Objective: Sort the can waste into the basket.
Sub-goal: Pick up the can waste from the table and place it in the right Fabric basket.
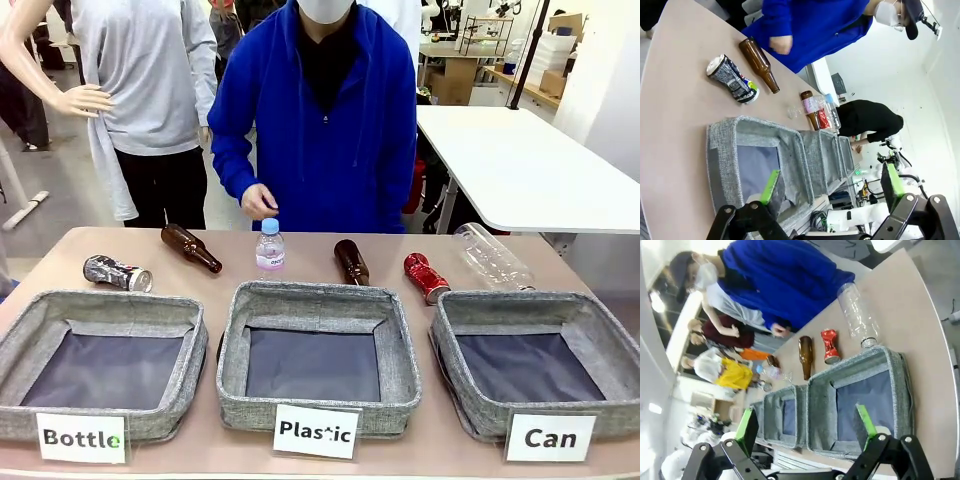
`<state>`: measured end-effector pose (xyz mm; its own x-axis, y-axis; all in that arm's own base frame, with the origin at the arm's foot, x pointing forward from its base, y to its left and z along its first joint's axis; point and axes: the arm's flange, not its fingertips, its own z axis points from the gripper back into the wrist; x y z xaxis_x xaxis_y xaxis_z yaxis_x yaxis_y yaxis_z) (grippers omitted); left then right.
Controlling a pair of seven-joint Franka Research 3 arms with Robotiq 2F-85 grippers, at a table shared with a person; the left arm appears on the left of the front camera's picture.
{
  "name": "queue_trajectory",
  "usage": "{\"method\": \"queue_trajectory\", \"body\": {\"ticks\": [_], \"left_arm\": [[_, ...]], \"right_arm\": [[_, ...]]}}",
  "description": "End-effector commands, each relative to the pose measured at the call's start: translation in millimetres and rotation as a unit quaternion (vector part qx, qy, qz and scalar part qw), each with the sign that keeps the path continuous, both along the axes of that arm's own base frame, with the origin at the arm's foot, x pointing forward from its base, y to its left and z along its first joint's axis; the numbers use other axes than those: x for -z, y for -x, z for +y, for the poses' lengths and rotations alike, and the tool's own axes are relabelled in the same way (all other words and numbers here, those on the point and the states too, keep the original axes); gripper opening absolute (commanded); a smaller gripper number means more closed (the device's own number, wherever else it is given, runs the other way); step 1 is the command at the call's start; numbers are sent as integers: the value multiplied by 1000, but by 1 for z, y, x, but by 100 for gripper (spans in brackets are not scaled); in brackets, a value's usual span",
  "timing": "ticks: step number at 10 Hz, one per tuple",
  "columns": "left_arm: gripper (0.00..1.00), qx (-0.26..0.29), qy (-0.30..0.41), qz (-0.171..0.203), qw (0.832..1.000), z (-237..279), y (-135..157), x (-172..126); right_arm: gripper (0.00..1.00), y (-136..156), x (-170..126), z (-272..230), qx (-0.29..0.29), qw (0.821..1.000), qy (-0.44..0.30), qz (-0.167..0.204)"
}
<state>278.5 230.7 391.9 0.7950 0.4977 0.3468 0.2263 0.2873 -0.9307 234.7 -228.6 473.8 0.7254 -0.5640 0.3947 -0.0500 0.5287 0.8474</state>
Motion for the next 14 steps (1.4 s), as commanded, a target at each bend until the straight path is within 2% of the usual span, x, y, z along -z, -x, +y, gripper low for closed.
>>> {"method": "queue_trajectory", "body": {"ticks": [1, 2, 3, 4, 5, 6, 7, 8, 11, 12, 13, 14], "left_arm": [[100, 6, -2, -14, 1000, 2, 1, 1], [100, 6, -2, -14, 1000, 2, 1, 1], [100, 6, -2, -14, 1000, 2, 1, 1], [100, 6, -2, -14, 1000, 2, 1, 1], [100, 6, -2, -14, 1000, 2, 1, 1], [100, 6, -2, -14, 1000, 2, 1, 1], [100, 6, -2, -14, 1000, 2, 1, 1], [100, 6, -2, -14, 1000, 2, 1, 1], [100, 6, -2, -14, 1000, 2, 1, 1], [100, 6, -2, -14, 1000, 2, 1, 1], [100, 6, -2, -14, 1000, 2, 1, 1], [100, 6, -2, -14, 1000, 2, 1, 1]], "right_arm": [[100, -45, -35, 69, -85, 984, 153, 37], [100, -74, -44, 121, -125, 959, 243, 71], [100, -104, -45, 168, -153, 932, 320, 79], [100, -129, -39, 211, -167, 900, 388, 109], [100, -149, -25, 245, -195, 874, 426, 129], [100, -158, -16, 269, -205, 859, 450, 131], [100, -150, -24, 268, -184, 872, 445, 89], [100, -135, -18, 285, -197, 885, 407, 106], [100, -135, -18, 285, -197, 885, 407, 106], [100, -144, -16, 283, -208, 878, 419, 101], [100, -154, -16, 291, -227, 861, 446, 87], [100, -179, -16, 297, -241, 851, 454, 103]]}}
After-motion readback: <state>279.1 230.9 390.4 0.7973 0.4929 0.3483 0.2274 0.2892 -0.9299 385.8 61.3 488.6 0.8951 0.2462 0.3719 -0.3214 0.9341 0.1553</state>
